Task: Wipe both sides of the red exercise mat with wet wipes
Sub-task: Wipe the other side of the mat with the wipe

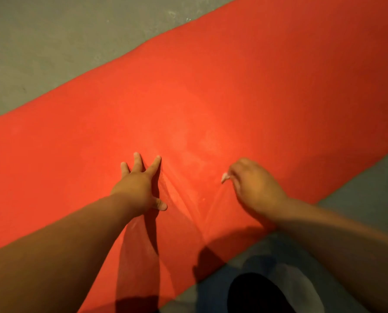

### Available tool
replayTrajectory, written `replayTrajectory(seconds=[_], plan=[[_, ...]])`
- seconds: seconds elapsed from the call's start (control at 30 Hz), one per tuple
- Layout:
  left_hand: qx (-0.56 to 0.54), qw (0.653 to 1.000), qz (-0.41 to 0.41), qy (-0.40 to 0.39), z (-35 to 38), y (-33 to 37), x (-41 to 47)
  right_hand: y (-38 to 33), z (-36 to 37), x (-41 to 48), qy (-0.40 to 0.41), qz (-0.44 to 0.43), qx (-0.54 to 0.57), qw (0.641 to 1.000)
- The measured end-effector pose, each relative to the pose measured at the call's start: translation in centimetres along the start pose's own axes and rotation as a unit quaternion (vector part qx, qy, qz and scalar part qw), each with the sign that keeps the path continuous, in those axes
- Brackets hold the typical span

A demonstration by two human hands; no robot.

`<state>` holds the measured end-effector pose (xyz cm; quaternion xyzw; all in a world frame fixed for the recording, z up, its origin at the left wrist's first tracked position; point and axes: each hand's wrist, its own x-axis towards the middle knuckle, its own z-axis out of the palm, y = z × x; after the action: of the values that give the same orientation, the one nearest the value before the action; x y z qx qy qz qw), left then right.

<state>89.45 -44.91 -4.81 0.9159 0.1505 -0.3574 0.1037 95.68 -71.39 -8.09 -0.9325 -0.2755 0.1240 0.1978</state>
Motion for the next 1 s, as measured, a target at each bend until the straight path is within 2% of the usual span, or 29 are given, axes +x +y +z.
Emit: replayTrajectory(seconds=[0.07,0.1,0.13,0.17,0.23,0.3,0.33,0.4,0.5,0.57,0.63,0.7,0.8,0.83,0.9,1.0], plan=[[0.006,1.000,-0.002,0.003,0.0,-0.1,0.1,2.9,-2.2,2.8,0.072,0.159,0.001,0.985],[0.007,1.000,-0.003,0.004,0.0,-0.1,0.2,3.0,-2.7,3.2,0.084,0.210,0.008,0.974],[0.008,1.000,-0.002,0.004,0.0,-0.1,0.2,2.1,-2.5,3.1,0.076,0.215,0.003,0.974],[0.008,1.000,0.000,0.005,0.0,-0.1,0.1,0.5,-1.6,2.2,0.053,0.178,-0.009,0.983],[0.005,1.000,-0.001,0.009,-0.1,-0.1,0.2,-4.1,1.1,-0.8,-0.016,0.045,-0.004,0.999],[0.002,1.000,-0.002,0.010,-0.1,-0.2,0.1,-7.5,2.9,-3.2,-0.095,-0.074,0.019,0.993],[0.001,1.000,-0.001,0.010,0.0,-0.2,0.1,-7.8,2.9,-3.2,-0.111,-0.095,0.027,0.989],[-0.005,1.000,0.000,0.010,0.0,-0.3,0.2,-6.1,2.1,-1.4,-0.086,-0.051,0.027,0.995],[-0.007,1.000,-0.002,0.010,0.1,-0.4,0.2,-1.9,-0.2,2.4,-0.001,0.082,0.028,0.996],[-0.012,1.000,-0.003,0.007,0.2,-0.5,0.1,-1.0,-0.8,3.1,0.018,0.112,0.022,0.993],[-0.013,1.000,-0.004,0.005,0.2,-0.5,0.1,-2.2,0.2,2.0,-0.004,0.071,0.014,0.997],[-0.015,1.000,-0.006,0.000,0.1,-0.4,0.0,-4.9,1.7,-0.6,-0.037,-0.018,0.012,0.999],[-0.015,1.000,-0.007,-0.006,0.0,-0.3,0.1,-7.1,3.3,-3.4,-0.096,-0.158,0.048,0.982],[-0.014,1.000,-0.007,-0.008,0.0,-0.3,0.2,-6.6,3.2,-2.8,-0.099,-0.172,0.050,0.979],[-0.015,1.000,-0.007,-0.010,0.0,-0.3,0.1,-4.7,2.2,0.3,-0.066,-0.103,0.046,0.991],[-0.025,1.000,-0.008,-0.012,-0.1,-0.3,-0.1,-0.3,-1.3,6.0,0.029,0.084,0.000,0.996]])
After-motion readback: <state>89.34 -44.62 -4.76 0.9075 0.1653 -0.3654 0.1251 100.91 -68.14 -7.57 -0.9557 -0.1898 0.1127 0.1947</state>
